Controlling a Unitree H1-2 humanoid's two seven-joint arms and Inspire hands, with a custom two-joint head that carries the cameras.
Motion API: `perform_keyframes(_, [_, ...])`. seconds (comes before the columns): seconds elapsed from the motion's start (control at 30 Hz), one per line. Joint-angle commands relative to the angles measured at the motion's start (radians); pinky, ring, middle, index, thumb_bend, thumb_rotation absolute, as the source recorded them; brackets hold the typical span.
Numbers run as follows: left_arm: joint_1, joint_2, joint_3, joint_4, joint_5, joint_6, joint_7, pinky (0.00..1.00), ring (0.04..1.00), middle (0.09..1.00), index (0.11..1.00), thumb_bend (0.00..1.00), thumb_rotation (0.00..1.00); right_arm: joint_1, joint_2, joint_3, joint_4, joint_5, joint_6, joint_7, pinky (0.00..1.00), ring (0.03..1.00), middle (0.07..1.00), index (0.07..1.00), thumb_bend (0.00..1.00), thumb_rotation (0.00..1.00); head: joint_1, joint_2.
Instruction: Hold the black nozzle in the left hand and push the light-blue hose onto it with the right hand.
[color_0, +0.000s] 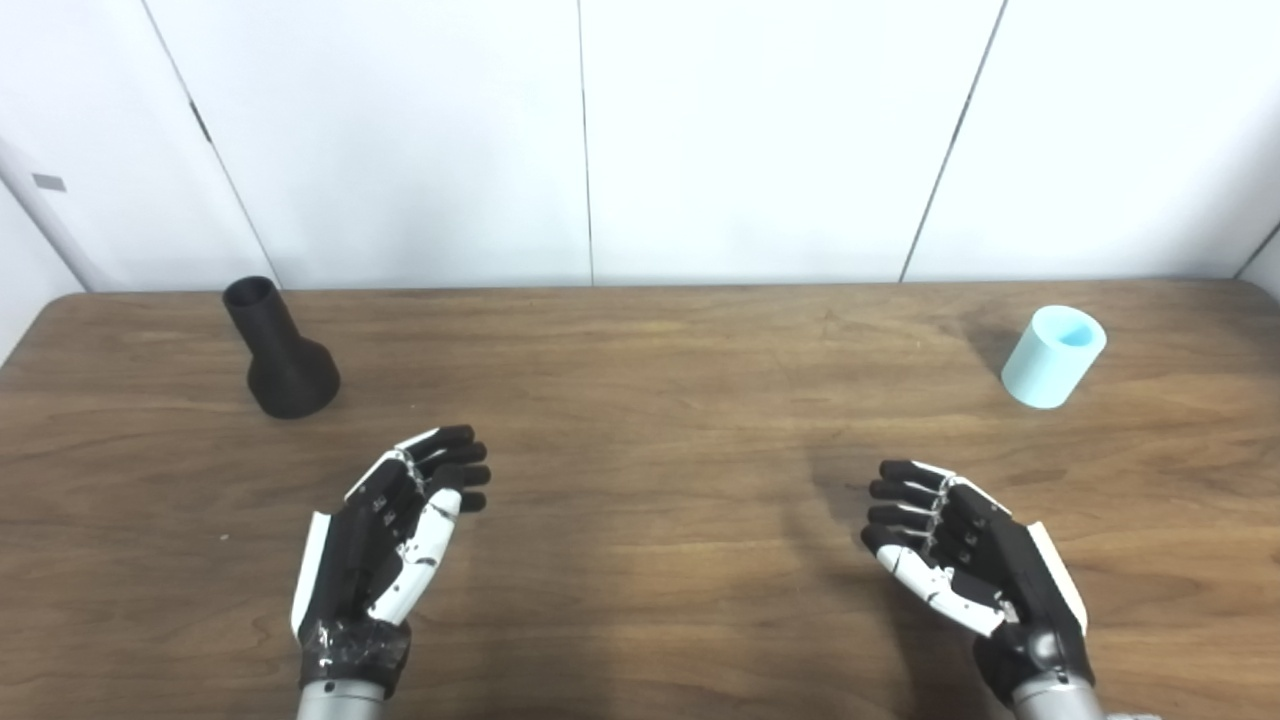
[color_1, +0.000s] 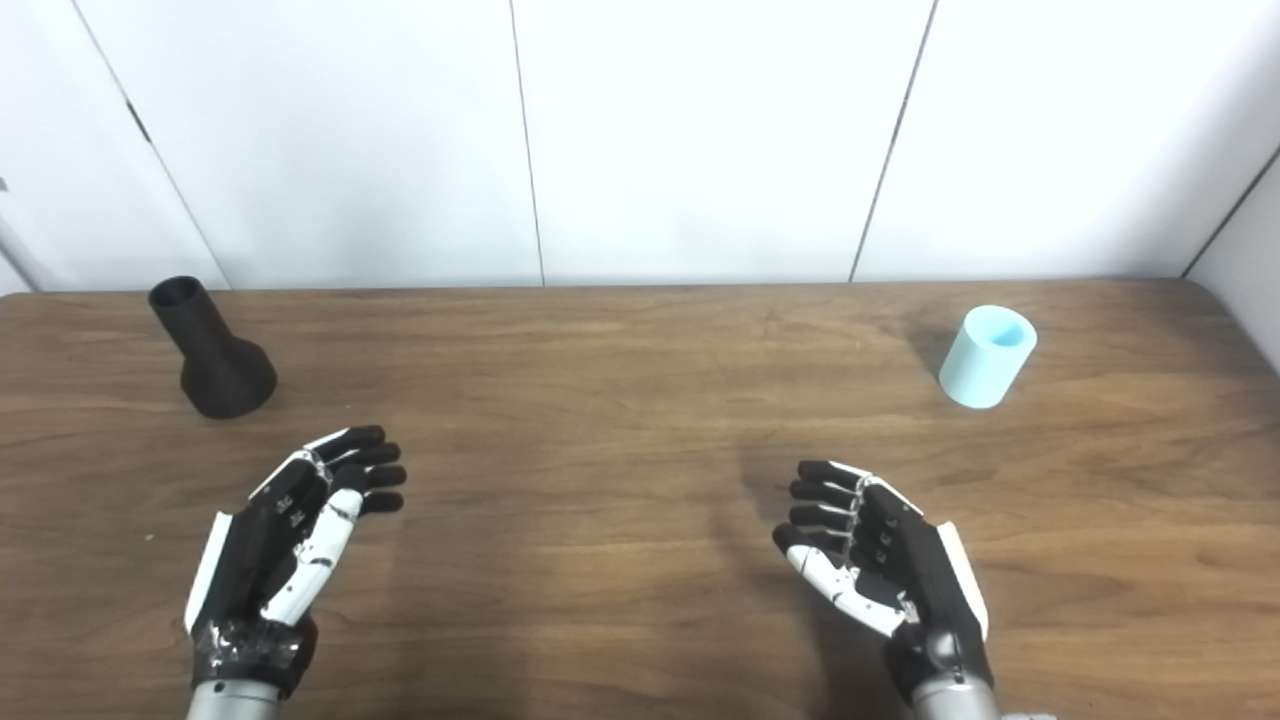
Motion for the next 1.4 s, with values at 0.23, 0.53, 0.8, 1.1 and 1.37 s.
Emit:
perform_keyframes(0.23, [0.281,-0.043,-0.040,-0.070,0.016,-0.063,0.015,0.63,0.677,0.700,0.693,0.27,0.39,0.034,-0.048,-0.020,-0.050,0.018,-0.076,0.028,0.58,0.655,0.685,0.683,0.23,0.00,0.016,0.004])
perform_keyframes(0.53, [0.279,-0.033,-0.032,-0.075,0.003,-0.057,0.013,0.63,0.683,0.702,0.695,0.26,0.36,0.035,-0.036,-0.013,-0.048,0.003,-0.078,0.031,0.59,0.662,0.690,0.686,0.23,0.00,0.003,-0.001])
perform_keyframes(0.8, [0.272,-0.058,0.028,-0.050,0.013,-0.101,0.061,0.68,0.690,0.721,0.727,0.47,0.17,0.034,-0.027,-0.006,-0.035,-0.005,-0.090,0.025,0.59,0.661,0.689,0.683,0.24,0.00,-0.002,-0.016])
perform_keyframes(1.1, [0.249,-0.049,0.124,-0.066,0.058,-0.105,0.127,0.72,0.709,0.746,0.805,0.62,0.09,0.030,-0.033,-0.028,-0.016,0.029,-0.105,0.030,0.57,0.647,0.678,0.674,0.23,0.00,0.048,-0.019])
perform_keyframes(1.37, [0.191,0.024,0.283,-0.040,0.057,-0.054,0.126,0.65,0.676,0.716,0.770,0.83,0.19,0.022,-0.059,-0.056,0.014,0.055,-0.126,0.055,0.59,0.667,0.698,0.684,0.21,0.00,0.128,-0.057])
